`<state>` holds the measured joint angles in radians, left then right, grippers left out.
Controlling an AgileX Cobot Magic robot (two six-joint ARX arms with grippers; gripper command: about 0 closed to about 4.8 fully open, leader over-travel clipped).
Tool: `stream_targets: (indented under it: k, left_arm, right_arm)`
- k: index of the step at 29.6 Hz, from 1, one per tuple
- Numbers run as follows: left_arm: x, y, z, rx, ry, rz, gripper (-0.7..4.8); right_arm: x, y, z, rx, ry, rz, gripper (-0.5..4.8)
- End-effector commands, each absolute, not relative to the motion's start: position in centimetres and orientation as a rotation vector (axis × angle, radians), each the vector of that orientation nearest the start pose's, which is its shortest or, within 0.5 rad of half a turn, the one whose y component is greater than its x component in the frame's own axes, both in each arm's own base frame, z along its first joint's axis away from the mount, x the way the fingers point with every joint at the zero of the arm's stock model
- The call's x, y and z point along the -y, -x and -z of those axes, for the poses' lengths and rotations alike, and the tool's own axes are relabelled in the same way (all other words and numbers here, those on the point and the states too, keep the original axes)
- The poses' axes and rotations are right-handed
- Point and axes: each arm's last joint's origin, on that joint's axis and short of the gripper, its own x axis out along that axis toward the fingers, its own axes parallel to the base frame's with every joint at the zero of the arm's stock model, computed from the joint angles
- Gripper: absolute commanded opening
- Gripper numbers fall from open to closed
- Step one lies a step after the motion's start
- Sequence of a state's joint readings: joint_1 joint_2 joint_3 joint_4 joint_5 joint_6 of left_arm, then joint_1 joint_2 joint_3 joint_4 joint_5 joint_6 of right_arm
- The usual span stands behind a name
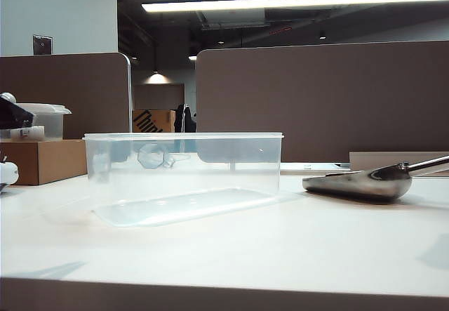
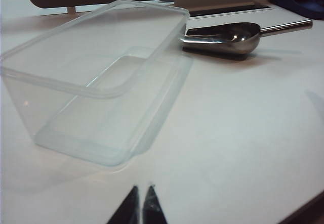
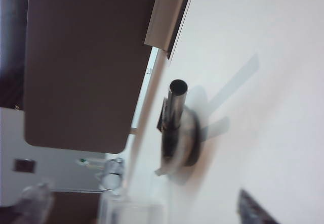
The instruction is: Pick up the metal ice scoop from the table and place it inside the transparent plastic box.
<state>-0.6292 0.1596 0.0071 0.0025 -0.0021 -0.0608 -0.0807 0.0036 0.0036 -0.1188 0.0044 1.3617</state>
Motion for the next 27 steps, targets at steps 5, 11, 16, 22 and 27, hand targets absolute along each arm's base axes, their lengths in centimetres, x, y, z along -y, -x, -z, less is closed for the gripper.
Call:
stream_targets:
  k: [5,11,16,22,27]
  left_arm:
    - [6.4,-8.5,-15.4,-0.155,0.013,0.638,0.21]
    - [6.4,-8.5,-15.4,-0.155,0.013,0.639,0.21]
    - [6.4,-8.5,-15.4,-0.155,0.013,0.640,0.21]
    - [6.4,-8.5,-15.4,-0.155,0.013,0.643,0.21]
    - [6.4,-8.5,-15.4,-0.155,0.013,0.644,0.21]
  right_arm:
    - [0.8,-9.8,-16.4,0.069,-1.588,0.065,4.79]
    - [0.9,-9.6,-18.1,0.247,-1.572,-0.032,4.79]
    - [1.0,-9.5,-17.8,0.191,-1.570,0.055,4.79]
    - [1.0,-9.3,-19.1,0.161,-1.506,0.080,4.79]
    - [1.0,-10.1,-20.6,0.140,-1.414,0.088,4.79]
